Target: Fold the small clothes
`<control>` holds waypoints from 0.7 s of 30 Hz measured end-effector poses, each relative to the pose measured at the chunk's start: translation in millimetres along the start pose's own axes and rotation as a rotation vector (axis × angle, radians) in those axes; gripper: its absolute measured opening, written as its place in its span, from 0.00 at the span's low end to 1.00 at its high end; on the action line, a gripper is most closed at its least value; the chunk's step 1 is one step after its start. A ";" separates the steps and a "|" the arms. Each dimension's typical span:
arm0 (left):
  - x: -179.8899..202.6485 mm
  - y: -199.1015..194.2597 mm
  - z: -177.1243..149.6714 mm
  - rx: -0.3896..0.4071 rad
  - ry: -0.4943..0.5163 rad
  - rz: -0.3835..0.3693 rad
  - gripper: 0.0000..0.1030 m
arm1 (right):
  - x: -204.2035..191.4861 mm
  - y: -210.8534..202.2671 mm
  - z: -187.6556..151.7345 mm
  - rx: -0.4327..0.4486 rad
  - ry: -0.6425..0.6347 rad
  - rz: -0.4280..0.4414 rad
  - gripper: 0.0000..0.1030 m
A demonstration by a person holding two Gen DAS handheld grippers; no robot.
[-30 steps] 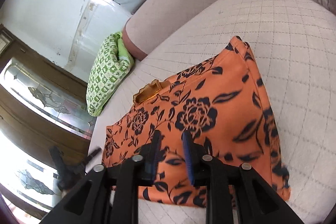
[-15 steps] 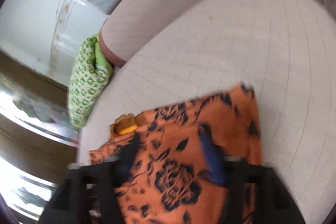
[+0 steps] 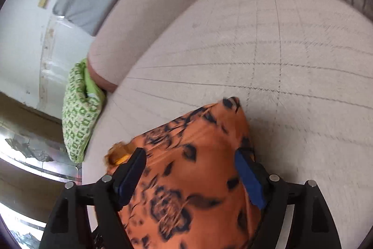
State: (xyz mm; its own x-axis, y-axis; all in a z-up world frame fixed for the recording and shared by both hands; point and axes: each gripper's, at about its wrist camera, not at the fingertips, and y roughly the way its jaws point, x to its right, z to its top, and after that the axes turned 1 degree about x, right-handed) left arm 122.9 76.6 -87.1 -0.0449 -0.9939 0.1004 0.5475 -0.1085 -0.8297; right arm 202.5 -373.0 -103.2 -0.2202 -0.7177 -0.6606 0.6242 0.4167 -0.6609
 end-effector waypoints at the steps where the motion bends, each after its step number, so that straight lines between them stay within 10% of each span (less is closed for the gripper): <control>1: -0.7 -2.0 -0.2 0.001 -0.010 0.004 0.62 | -6.8 -15.0 -11.2 0.025 -0.004 0.011 0.78; 12: 28.0 -36.5 -20.8 0.032 0.006 -0.011 0.65 | 12.0 -103.2 -153.0 -0.011 0.148 0.068 0.79; 21: 47.6 -19.7 -39.1 -0.031 0.086 0.066 0.72 | 39.3 -99.1 -157.5 0.002 0.247 0.099 0.79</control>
State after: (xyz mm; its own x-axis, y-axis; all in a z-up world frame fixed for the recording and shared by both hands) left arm 77.3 30.7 -87.5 -0.0817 -0.9967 -0.0016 0.5257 -0.0417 -0.8496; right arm 13.9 -354.6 -119.8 -0.3346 -0.5153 -0.7890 0.6530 0.4769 -0.5884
